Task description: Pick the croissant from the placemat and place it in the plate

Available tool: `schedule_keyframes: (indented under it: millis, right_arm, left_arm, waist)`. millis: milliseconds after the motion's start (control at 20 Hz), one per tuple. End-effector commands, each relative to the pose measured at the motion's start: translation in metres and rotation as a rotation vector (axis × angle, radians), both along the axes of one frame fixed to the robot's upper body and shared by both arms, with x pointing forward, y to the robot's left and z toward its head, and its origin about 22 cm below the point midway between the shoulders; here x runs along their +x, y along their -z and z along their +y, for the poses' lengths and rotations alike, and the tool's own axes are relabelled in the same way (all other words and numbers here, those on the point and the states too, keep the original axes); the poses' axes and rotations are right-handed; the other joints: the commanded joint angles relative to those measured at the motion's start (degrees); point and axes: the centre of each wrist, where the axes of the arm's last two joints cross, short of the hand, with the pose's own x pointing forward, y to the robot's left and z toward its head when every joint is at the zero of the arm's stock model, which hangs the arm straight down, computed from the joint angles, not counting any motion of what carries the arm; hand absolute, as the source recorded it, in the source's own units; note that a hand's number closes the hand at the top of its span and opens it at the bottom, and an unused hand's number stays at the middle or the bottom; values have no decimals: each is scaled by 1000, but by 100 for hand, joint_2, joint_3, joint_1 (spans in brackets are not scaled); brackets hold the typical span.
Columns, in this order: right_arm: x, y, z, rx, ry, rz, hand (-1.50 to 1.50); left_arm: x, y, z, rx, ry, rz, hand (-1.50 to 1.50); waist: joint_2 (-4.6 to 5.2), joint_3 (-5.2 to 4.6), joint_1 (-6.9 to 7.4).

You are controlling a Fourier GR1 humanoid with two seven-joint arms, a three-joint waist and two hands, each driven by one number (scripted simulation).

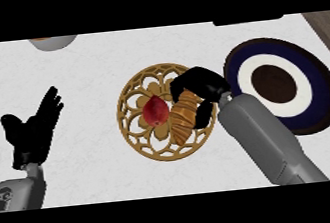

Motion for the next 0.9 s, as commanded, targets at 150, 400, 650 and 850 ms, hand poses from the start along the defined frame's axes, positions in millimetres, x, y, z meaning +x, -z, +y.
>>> schedule_keyframes:
  millis: [150, 400, 650, 850]
  right_arm:
    - [-46, -44, 0, 226, 172, -144, 150]
    - [-63, -106, -37, 382, 430, -432, 150]
    - [-103, -125, -77, 383, 672, -465, 150]
    - [-120, -130, -119, 438, 771, -415, 150]
  left_arm:
    - [-1, -6, 16, 3, -54, 18, 0]
    - [-14, 5, 16, 8, -66, 23, 0]
    - [-22, 13, 3, 16, -8, -16, 0]
    - [-7, -1, 7, -14, 7, -16, 0]
  waist:
    - [-89, 18, -299]
    - [-87, 18, -311]
    - [33, 19, -23]
    - [86, 23, 98]
